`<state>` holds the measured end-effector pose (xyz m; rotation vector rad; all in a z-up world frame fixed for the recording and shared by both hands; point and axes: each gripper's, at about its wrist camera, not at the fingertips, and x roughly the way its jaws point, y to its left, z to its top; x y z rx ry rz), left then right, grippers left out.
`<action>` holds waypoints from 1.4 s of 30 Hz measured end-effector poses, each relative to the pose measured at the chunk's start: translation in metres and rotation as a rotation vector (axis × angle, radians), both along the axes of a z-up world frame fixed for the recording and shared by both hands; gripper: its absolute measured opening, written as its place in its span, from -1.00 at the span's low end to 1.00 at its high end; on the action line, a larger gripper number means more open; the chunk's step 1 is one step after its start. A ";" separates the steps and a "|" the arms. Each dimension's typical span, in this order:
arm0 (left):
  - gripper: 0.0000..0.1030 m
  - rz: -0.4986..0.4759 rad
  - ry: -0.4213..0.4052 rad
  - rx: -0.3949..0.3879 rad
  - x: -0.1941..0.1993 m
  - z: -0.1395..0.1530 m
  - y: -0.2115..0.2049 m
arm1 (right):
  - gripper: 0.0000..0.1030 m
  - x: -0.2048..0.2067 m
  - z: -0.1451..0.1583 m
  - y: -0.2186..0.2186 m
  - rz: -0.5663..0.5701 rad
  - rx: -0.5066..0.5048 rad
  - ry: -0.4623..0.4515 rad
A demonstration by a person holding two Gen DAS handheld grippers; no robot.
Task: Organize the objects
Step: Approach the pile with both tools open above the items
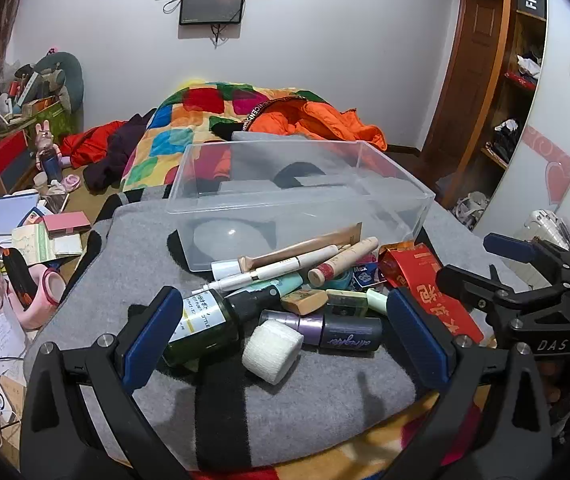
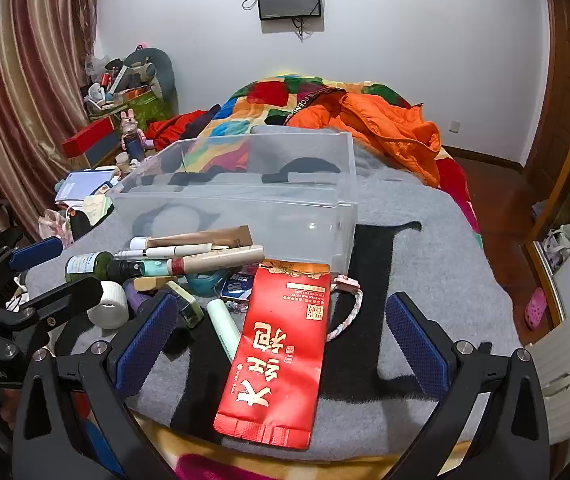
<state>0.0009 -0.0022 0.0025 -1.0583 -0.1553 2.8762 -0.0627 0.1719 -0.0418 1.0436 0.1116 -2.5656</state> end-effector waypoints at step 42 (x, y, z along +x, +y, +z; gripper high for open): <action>1.00 -0.004 0.014 0.001 0.010 0.008 0.002 | 1.00 0.007 -0.001 -0.007 0.013 0.002 -0.021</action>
